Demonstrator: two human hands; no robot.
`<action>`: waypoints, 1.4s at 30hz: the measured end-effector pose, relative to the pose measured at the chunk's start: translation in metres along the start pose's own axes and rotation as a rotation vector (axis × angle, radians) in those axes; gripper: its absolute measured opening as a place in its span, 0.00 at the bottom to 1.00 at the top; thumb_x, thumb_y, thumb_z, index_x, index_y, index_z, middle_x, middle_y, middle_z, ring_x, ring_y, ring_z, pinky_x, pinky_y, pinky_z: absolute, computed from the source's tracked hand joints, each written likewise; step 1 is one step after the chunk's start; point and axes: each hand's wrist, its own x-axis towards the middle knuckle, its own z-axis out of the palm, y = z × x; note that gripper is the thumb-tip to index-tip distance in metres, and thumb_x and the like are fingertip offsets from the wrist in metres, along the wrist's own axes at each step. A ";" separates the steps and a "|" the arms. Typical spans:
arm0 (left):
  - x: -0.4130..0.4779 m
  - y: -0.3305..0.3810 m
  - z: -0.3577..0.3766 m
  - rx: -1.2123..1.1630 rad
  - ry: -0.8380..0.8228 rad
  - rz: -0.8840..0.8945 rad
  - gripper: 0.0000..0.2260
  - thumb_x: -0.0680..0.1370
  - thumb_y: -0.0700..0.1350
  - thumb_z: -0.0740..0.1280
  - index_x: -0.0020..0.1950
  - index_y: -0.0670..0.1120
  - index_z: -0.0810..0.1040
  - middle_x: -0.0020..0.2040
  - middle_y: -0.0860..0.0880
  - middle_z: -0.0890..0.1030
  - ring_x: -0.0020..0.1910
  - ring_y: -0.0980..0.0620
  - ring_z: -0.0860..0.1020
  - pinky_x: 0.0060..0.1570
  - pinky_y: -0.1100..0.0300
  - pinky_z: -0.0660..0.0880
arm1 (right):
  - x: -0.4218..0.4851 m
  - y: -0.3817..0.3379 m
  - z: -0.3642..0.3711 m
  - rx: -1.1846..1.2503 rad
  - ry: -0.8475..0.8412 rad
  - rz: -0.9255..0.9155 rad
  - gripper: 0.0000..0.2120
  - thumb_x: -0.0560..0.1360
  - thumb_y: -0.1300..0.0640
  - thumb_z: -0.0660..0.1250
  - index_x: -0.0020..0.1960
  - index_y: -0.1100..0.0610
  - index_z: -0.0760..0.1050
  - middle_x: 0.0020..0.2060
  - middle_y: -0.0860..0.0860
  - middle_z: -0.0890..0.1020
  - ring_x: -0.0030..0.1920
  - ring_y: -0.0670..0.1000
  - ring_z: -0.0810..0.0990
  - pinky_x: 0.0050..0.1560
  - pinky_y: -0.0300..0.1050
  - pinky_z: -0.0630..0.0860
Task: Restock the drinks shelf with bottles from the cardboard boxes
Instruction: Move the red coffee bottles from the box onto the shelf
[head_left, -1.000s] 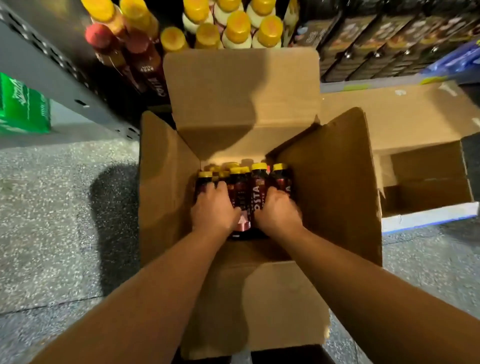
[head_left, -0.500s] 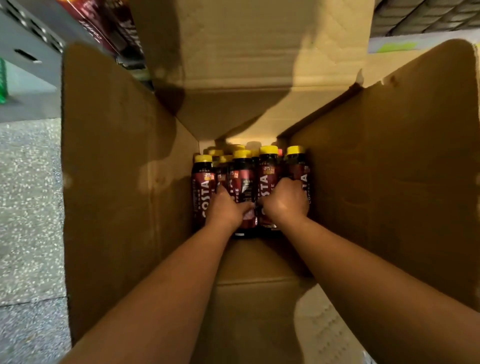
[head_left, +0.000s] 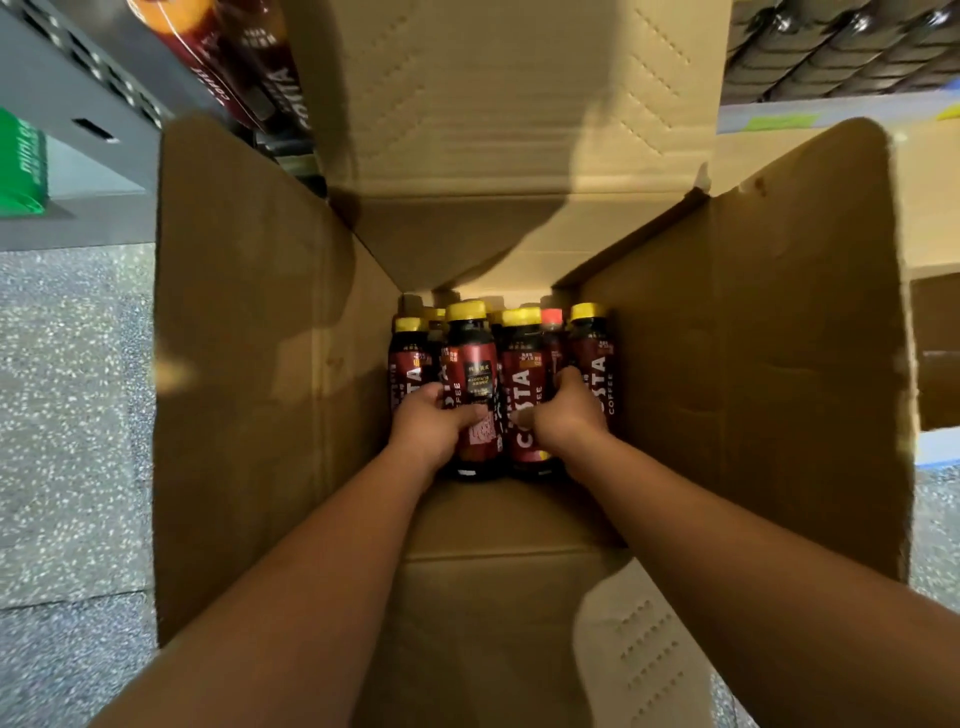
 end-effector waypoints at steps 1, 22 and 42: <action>-0.005 0.003 0.000 -0.009 -0.009 0.026 0.15 0.73 0.36 0.71 0.57 0.47 0.75 0.52 0.49 0.80 0.54 0.47 0.79 0.54 0.53 0.75 | -0.005 0.002 -0.005 0.072 -0.007 0.001 0.26 0.71 0.61 0.72 0.65 0.55 0.66 0.61 0.55 0.76 0.61 0.58 0.76 0.60 0.56 0.75; -0.250 0.166 -0.036 -0.146 0.000 0.287 0.16 0.70 0.37 0.74 0.55 0.48 0.81 0.49 0.47 0.84 0.48 0.47 0.82 0.52 0.49 0.78 | -0.219 -0.110 -0.172 0.511 -0.210 -0.462 0.24 0.67 0.76 0.70 0.59 0.62 0.73 0.52 0.58 0.81 0.52 0.58 0.80 0.54 0.57 0.78; -0.332 0.252 -0.053 -0.360 -0.009 0.434 0.13 0.70 0.36 0.73 0.52 0.48 0.83 0.46 0.47 0.85 0.47 0.46 0.83 0.51 0.47 0.78 | -0.313 -0.228 -0.236 0.427 -0.316 -0.517 0.15 0.76 0.74 0.59 0.59 0.67 0.75 0.37 0.54 0.78 0.34 0.49 0.78 0.29 0.39 0.78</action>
